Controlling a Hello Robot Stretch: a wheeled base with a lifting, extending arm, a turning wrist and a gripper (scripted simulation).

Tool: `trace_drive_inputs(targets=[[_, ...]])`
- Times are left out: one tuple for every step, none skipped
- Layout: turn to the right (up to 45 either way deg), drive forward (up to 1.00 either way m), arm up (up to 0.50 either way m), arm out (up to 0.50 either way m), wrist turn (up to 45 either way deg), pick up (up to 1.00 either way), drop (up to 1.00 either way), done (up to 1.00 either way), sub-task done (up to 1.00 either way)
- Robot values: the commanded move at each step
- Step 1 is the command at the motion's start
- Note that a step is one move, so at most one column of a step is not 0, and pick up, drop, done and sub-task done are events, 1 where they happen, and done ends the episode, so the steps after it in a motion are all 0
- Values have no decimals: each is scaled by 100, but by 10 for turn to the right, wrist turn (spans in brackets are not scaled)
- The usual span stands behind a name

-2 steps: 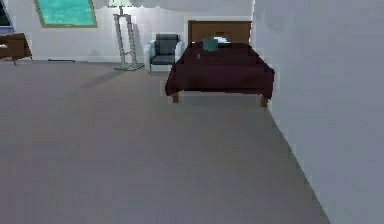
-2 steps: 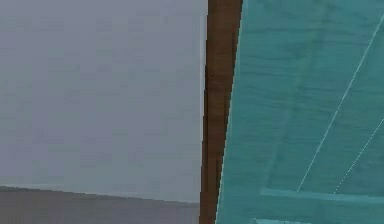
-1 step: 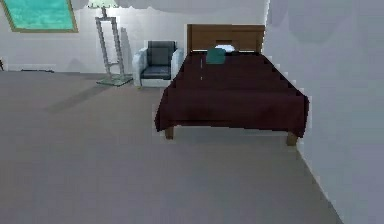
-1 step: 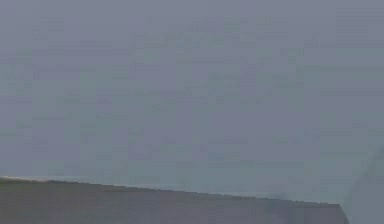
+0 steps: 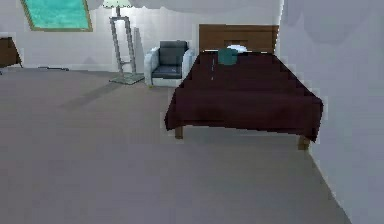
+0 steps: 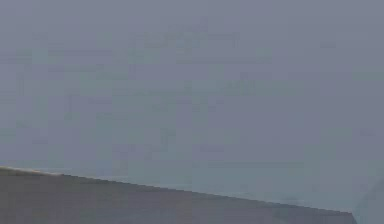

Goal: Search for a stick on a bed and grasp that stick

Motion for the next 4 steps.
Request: trace_drive_inputs(targets=[[0,100,0,0,0,0,0,0,0],[-60,0,0,0,0,0,0,0,0],[0,25,0,0,0,0,0,0,0],[120,0,0,0,0,0,0,0,0]])
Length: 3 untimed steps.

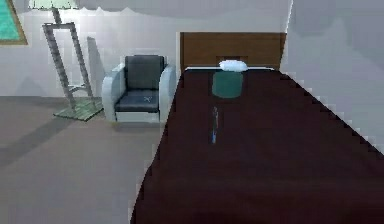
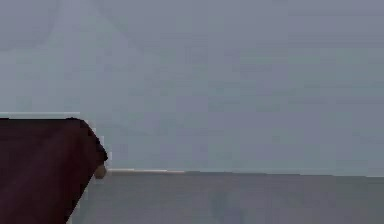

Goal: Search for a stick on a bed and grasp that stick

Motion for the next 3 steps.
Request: trace_drive_inputs(targets=[[0,10,0,0,0,0,0,0,0],[-450,0,0,0,0,0,0,0,0],[-330,0,0,0,0,0,0,0,0]])
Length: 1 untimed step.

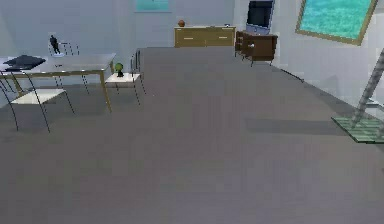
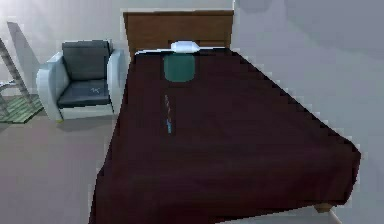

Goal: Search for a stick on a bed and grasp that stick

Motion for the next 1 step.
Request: trace_drive_inputs(targets=[[-30,0,0,0,0,0,0,0,0]])
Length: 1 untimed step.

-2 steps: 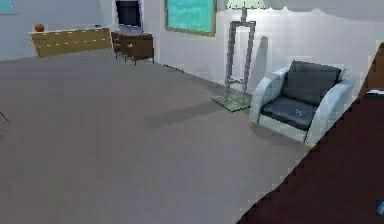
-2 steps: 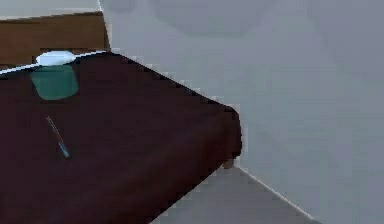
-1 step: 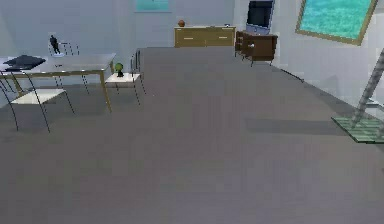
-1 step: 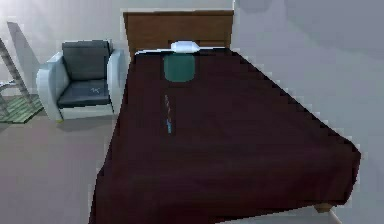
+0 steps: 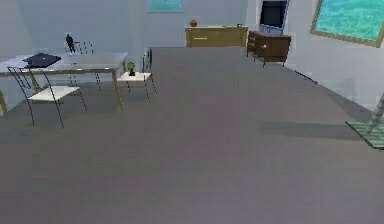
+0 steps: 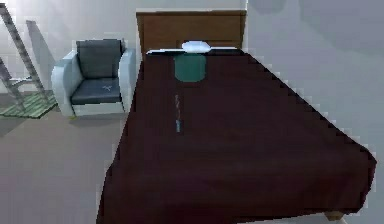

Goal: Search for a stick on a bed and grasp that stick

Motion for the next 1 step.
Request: trace_drive_inputs(targets=[[450,0,0,0,0,0,0,0,0]])
